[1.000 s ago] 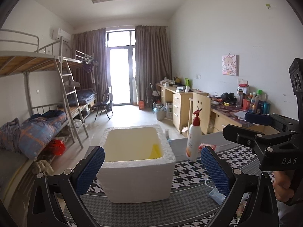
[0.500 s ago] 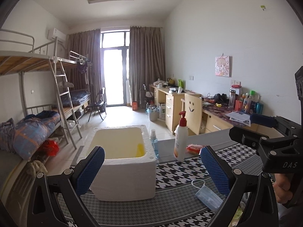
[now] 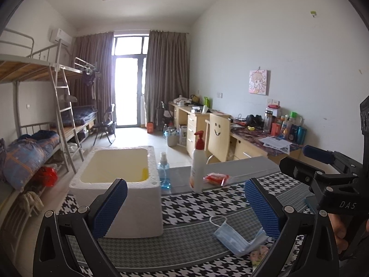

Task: Organize soft objects
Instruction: 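Move both tools back toward the blue face mask on the table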

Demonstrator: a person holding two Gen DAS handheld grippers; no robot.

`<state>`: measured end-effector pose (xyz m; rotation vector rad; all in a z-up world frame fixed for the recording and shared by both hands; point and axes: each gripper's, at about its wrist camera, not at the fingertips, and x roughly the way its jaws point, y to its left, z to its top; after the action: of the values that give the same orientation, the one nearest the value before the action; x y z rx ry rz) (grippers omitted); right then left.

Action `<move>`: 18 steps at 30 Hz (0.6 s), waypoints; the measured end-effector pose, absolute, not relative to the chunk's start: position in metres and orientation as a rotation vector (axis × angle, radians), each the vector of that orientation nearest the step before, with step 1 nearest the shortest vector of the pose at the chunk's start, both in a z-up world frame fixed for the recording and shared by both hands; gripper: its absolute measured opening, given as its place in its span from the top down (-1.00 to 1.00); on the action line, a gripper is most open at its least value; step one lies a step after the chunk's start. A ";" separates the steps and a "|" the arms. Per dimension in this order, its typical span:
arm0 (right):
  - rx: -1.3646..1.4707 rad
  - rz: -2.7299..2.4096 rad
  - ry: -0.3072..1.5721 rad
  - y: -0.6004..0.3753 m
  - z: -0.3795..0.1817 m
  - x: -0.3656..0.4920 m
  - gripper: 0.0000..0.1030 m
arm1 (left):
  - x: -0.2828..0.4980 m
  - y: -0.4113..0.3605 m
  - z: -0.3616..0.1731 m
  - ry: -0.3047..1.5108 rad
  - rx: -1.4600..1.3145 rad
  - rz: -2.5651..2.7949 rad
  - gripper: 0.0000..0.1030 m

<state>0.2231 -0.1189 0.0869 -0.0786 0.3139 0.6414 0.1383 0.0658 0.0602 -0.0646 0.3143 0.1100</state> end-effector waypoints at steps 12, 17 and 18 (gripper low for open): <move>-0.077 0.575 0.304 -0.140 0.074 0.217 -0.91 | 0.140 0.054 0.050 0.320 -0.076 0.064 -0.98; -0.059 0.546 0.323 -0.148 0.069 0.218 -0.91 | 0.139 0.046 0.047 0.320 -0.055 0.032 -0.98; -0.056 0.546 0.326 -0.149 0.068 0.217 -0.91 | 0.139 0.043 0.046 0.322 -0.045 0.023 -0.98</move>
<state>0.2172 -0.1492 0.0677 -0.0559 0.3260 0.5465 0.1393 0.0432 0.0458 -0.0454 0.3219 0.0232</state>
